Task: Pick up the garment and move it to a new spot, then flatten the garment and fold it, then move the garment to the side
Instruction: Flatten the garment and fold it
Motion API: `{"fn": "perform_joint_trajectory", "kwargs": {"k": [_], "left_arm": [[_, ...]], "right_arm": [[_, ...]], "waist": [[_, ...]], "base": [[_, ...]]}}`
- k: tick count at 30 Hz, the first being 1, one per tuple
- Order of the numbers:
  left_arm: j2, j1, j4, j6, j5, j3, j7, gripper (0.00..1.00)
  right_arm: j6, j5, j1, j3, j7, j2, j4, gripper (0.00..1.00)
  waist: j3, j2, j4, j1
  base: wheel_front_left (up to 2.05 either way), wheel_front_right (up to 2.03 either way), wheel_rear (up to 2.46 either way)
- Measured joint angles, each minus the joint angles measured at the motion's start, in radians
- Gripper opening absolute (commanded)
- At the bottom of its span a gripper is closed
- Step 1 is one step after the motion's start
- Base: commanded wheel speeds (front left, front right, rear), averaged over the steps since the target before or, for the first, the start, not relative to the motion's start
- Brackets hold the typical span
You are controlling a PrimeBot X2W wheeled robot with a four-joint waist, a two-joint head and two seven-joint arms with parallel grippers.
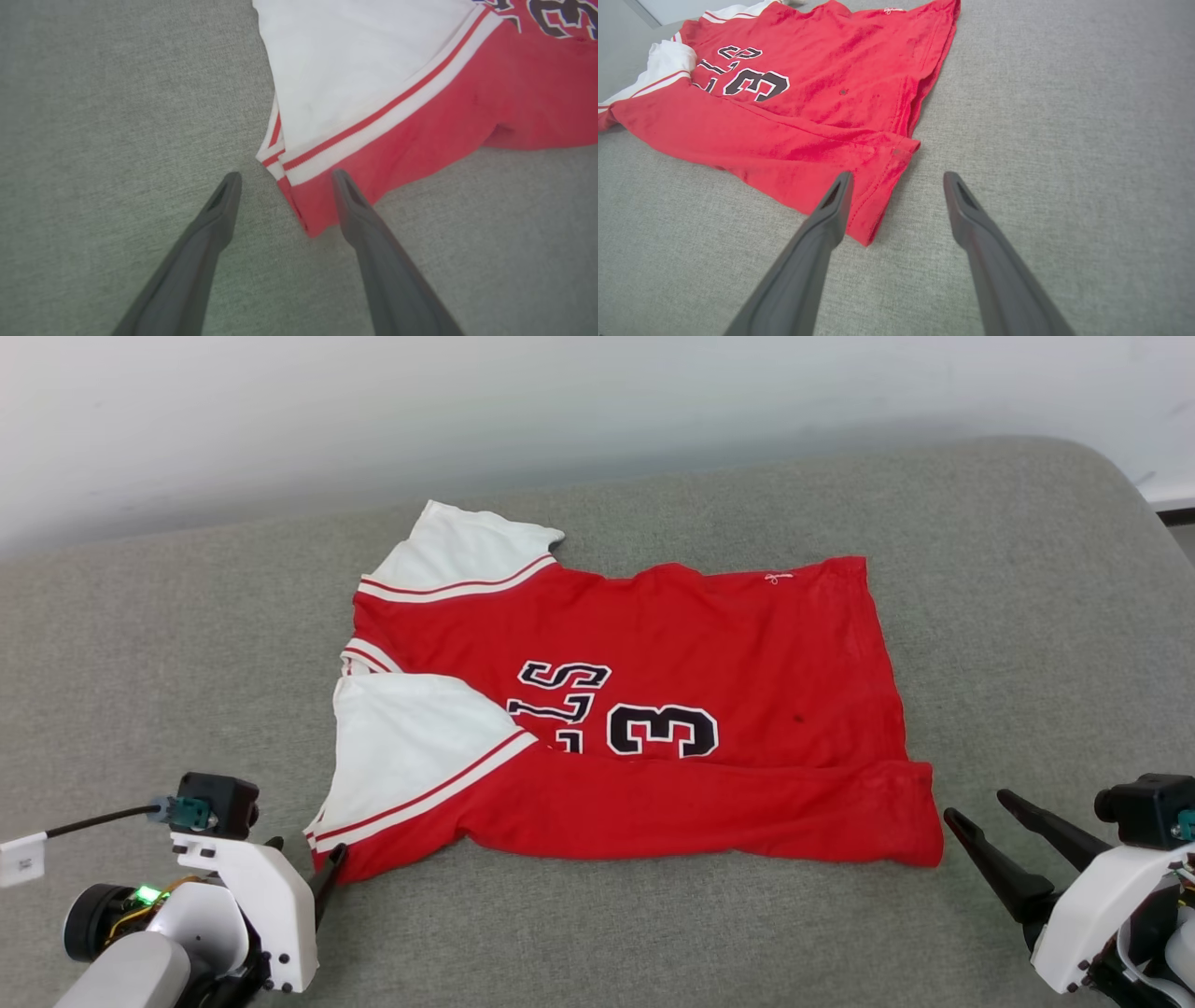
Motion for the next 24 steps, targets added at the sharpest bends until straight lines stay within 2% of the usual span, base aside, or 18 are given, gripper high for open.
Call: {"fn": "perform_joint_trajectory", "kwargs": {"k": [7,11,12,13,15,19,24], "left_arm": [[0.023,0.002,-0.032,0.017,-0.018,0.004,0.058,1.0],[0.027,0.001,-0.04,0.026,-0.024,0.006,0.071,0.87],[0.028,0.0,-0.042,0.026,-0.025,0.008,0.072,0.8],[0.029,-0.002,-0.043,0.026,-0.027,0.008,0.075,0.63],[0.029,-0.006,-0.043,0.026,-0.029,0.009,0.078,0.0],[0.034,-0.02,-0.043,0.002,-0.023,-0.007,0.079,0.0],[0.029,-0.024,-0.042,0.002,-0.02,-0.006,0.058,0.0]], "right_arm": [[0.0,-0.067,0.058,-0.133,0.055,0.016,-0.081,1.0],[0.0,-0.119,0.095,-0.21,0.094,0.034,-0.127,1.0],[0.0,-0.127,0.104,-0.227,0.11,0.039,-0.139,1.0],[0.0,-0.143,0.112,-0.241,0.124,0.044,-0.15,1.0],[0.0,-0.171,0.13,-0.279,0.148,0.053,-0.177,1.0],[0.0,-0.209,0.169,-0.349,0.213,0.074,-0.231,1.0],[0.0,-0.237,0.228,-0.437,0.342,0.102,-0.305,1.0]], "waist": [[0.034,0.0,-0.018,0.0],[0.053,0.0,-0.025,0.0001],[0.057,0.0,-0.026,0.0001],[0.061,0.0,-0.027,0.0001],[0.069,0.0,-0.028,0.0001],[0.078,0.0,-0.026,0.0001],[0.076,0.0,-0.019,0.0001]], "base": [[0.0,0.0,0.0],[0.0,0.0,0.0],[0.0,0.0,0.0],[0.0,0.0,0.0],[0.0,0.0,0.0],[0.0,0.0,0.0],[0.0,0.0,0.0]]}}
